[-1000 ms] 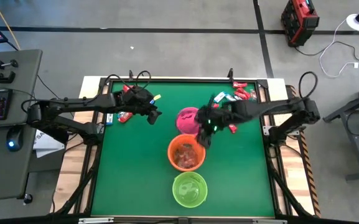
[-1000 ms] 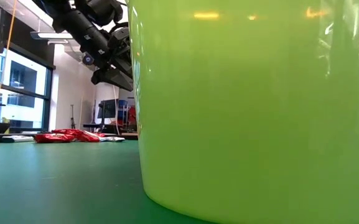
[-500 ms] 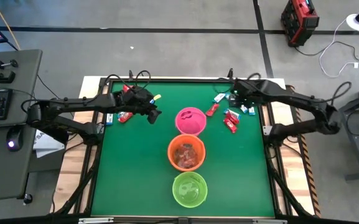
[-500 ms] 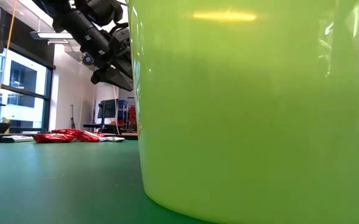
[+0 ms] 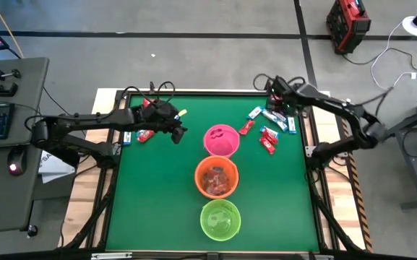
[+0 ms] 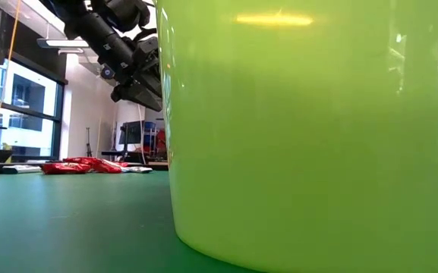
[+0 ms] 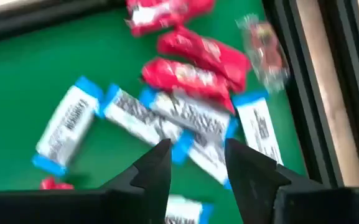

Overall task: Sort candy by brand, put in halloween buckets
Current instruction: Put the orange gummy into the orange bucket

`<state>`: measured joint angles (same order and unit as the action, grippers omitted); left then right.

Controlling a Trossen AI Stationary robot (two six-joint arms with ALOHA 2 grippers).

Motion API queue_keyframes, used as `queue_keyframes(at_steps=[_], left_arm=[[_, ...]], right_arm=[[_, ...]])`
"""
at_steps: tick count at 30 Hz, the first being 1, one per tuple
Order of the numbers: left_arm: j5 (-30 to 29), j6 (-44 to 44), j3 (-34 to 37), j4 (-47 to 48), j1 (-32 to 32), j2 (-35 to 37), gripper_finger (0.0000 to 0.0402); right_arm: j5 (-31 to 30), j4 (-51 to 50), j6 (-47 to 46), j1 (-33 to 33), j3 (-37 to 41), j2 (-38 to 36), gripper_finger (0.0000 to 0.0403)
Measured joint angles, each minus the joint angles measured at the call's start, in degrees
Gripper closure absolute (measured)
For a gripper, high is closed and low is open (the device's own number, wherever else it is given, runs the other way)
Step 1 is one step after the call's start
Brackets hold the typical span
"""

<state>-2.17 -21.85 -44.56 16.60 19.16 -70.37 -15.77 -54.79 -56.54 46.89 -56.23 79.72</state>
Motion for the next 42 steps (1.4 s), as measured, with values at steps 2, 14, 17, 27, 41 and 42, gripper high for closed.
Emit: queue_keyframes(at_steps=[2,14,17,27,41,42], left_arm=[[0.3,0.0,0.0,0.2,0.0,0.0,0.0198],[3.6,0.1,0.0,2.2,0.0,0.0,0.0198],[3.6,1.0,0.0,2.1,0.0,0.0,0.0198],[4.1,2.9,0.0,2.1,0.0,0.0,0.0198],[4.5,2.8,0.0,2.0,0.0,0.0,0.0198],[4.5,2.5,0.0,2.0,0.0,0.0,0.0198]], right_arm=[[-1.1,-0.1,1.2,1.1,-3.6,2.7,0.0263],[-2.8,-3.4,-21.4,12.6,-8.2,12.1,0.0264],[-3.4,-3.0,-28.8,12.8,-5.6,12.8,0.0264],[-7.8,1.6,-41.0,12.6,3.4,13.3,0.0263],[-8.6,11.9,-39.5,12.7,10.6,13.3,0.0264],[-9.1,12.3,-38.8,12.6,10.7,13.3,0.0266]])
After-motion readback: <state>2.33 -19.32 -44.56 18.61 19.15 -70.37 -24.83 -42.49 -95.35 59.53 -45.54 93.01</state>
